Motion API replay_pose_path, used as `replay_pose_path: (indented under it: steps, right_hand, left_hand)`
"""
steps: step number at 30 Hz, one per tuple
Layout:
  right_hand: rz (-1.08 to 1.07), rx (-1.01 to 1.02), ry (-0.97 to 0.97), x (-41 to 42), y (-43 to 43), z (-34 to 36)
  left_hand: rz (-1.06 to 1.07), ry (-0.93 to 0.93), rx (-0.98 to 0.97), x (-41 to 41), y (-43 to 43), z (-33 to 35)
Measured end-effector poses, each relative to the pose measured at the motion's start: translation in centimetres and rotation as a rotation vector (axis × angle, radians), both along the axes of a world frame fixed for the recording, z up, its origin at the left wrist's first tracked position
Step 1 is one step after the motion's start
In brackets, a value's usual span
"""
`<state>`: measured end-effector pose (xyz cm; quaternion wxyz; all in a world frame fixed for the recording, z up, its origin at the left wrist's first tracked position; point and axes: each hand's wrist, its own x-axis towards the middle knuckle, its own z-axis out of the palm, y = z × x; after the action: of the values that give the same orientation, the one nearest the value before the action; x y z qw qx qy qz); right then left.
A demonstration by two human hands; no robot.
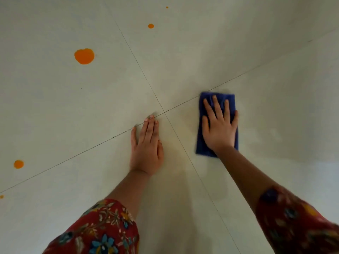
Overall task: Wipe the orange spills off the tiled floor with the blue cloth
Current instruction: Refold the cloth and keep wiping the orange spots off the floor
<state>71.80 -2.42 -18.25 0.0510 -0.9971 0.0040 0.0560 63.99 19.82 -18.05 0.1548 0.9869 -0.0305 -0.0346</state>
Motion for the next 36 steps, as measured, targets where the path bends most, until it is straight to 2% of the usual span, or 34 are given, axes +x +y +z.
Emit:
replay_pose_path:
  steps: [3, 6, 8, 9, 11, 14, 17, 20, 24, 26, 28, 29, 32, 36]
  right_hand:
    - [0.008, 0.076, -0.005, 2.4, 5.9, -0.1]
    - [0.316, 0.053, -0.005, -3.0, 9.1, -0.4]
    - [0.413, 0.047, 0.003, -7.5, 6.9, -0.4]
    - [0.377, 0.050, 0.005, -8.2, 5.3, -0.4]
    - [0.187, 0.050, 0.038, -7.1, 3.6, -0.2]
    - [-0.011, 0.056, 0.041, -4.3, 7.6, 0.3]
    - [0.188, 0.083, 0.020, -5.4, 15.3, 0.2]
    - [0.431, 0.142, 0.061, -11.4, 22.5, 0.4]
    - [0.693, 0.182, 0.126, -17.7, 25.6, 1.1]
    - [0.701, 0.348, 0.244, -17.6, 26.3, 1.8]
    - [0.607, 0.558, 0.379, -17.4, 27.5, 2.8]
    - [0.558, 0.588, 0.446, -17.1, 27.9, 3.2]
    - [0.566, 0.320, 0.475, -18.3, 29.8, 3.2]
    - [0.549, 0.138, 0.383, -22.5, 33.9, 2.1]
  left_hand:
    - [-0.011, -0.046, -0.094, -0.3, 0.1, 0.2]
    - [0.102, -0.132, -0.304, -0.5, 0.6, 1.0]
    - [0.246, -0.147, -0.411, -1.6, 1.3, 1.8]
    - [0.279, -0.138, -0.416, -2.6, 1.7, 2.1]
    - [0.196, -0.058, -0.355, -5.7, 3.1, 2.7]
    - [0.022, -0.005, -0.245, -10.9, 7.4, 3.6]
    - [-0.044, 0.044, -0.174, -13.9, 13.3, 5.2]
    - [-0.011, 0.139, -0.065, -16.9, 19.6, 6.8]
    - [0.043, 0.286, -0.053, -20.9, 25.3, 8.0]
    - [0.065, 0.285, -0.076, -23.4, 26.9, 8.1]
    - [0.146, 0.228, -0.136, -26.5, 28.1, 7.9]
    - [0.199, 0.189, -0.166, -27.8, 28.5, 7.6]
    - [0.407, 0.098, -0.251, -31.2, 29.6, 6.1]
    - [0.703, -0.076, -0.327, -34.5, 32.0, 4.7]
